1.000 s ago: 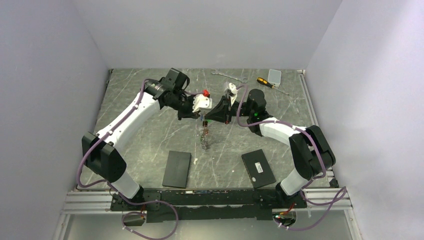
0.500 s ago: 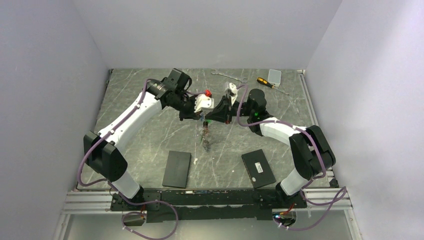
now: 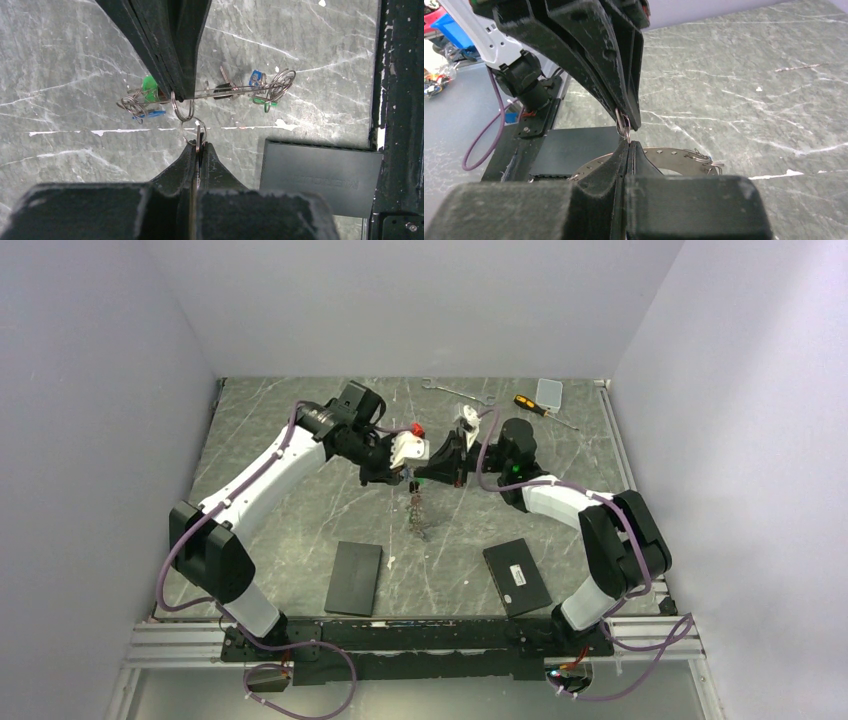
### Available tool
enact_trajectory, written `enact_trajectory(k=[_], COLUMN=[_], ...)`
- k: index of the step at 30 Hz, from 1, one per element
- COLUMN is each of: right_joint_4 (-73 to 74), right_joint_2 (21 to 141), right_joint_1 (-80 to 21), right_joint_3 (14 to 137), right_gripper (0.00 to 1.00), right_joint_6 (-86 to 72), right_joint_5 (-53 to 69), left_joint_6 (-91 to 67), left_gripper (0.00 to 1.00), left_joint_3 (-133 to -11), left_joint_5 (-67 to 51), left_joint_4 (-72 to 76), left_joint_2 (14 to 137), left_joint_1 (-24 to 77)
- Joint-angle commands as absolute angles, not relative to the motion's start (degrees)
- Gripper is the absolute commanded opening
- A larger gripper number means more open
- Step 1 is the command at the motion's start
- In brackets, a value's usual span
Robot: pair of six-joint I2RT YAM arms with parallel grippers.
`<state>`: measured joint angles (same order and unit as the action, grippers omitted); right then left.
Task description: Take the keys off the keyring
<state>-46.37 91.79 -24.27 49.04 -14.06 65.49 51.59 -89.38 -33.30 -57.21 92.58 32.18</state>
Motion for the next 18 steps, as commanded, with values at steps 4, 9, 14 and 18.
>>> enact_trajectory(k=[4,9,14,18], right_joint_4=[-60.2,-65.6,-58.0,-50.3], right_joint_2=[93.0,94.0,92.5,91.2], right_joint_1=[-23.0,-23.2,-22.7,-21.6], right_joint_3=[42.7,40.4,41.7,42.8], right_gripper=[0.0,0.08,0.12,0.24], right_joint_6=[-14.9,-13.5,-6.4,-1.4], right_joint_5=[62.2,61.0,61.5,62.6], left_joint_6=[47.3,47.3,48.1,48.5], left_gripper=[0.0,0.0,0.0,0.0], left_joint_3=[-94.9,-97.1,-98.3,-101.2], left_joint_5=[-34.4,-36.0,-35.7,-35.7], left_joint_4=[-58.3,-59.0,-59.1,-60.7], left_joint_2=[92.2,94.3,95.0,97.1], left_joint_1=[32.1,32.5,32.5,32.6])
